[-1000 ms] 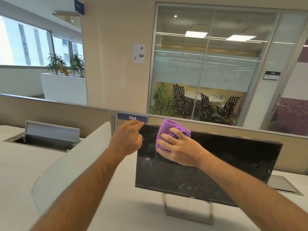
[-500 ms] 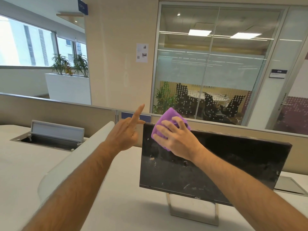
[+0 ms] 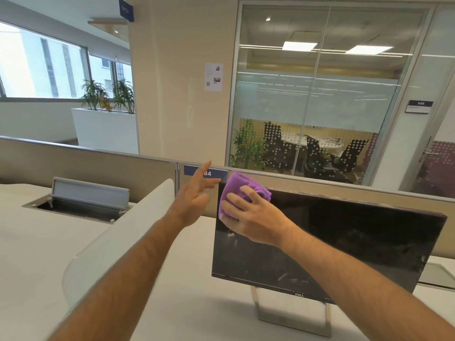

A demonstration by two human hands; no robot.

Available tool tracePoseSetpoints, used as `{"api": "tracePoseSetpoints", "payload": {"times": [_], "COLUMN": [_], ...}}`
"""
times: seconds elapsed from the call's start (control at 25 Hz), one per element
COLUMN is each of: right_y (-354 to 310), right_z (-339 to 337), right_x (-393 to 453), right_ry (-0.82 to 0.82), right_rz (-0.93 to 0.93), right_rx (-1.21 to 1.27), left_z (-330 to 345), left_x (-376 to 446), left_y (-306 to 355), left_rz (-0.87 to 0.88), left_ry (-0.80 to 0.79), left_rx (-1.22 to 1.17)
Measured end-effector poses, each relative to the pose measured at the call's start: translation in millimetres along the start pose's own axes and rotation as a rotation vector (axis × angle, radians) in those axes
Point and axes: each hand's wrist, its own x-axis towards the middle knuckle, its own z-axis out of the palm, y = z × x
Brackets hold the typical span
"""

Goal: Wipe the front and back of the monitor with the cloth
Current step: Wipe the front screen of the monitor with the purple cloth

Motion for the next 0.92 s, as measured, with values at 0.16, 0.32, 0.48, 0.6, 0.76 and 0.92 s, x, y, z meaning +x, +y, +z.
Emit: {"api": "tracePoseSetpoints", "payload": {"times": [0.16, 0.32, 0.48, 0.6, 0.76, 0.92], "right_y": [4.7, 3.4, 10.4, -1.1, 24.0, 2.2], "right_z": [0.5, -1.1, -6.2, -7.1, -18.5, -16.4], "right_x": [6.8, 2.9, 13.3, 8.2, 23.5, 16.8], "right_ry": [-0.003, -0.051, -0.039, -0.140, -0.065, -0.164], "right_rz": [0.074, -0.125, 0.048, -0.231, 0.028, -0.235], "right_rx": [0.033, 0.012, 0.055, 0.003, 0.058, 0.016], "left_z": [25.2, 29.0, 30.8, 30.7, 29.8, 29.5], "left_x": [-12.5, -17.7, -17.7, -19.0, -18.3, -19.4], "left_y": [1.4, -6.1, -15.6, -18.2, -18.0, -19.7], "left_rz": [-0.282, -0.354, -0.360, -0.348, -0.366, -0.351], "left_ry": [0.053, 0.055, 0.038, 0.000, 0.012, -0.015], "left_rx": [-0.648, -0.744, -0.777, -0.793, -0.825, -0.868]}}
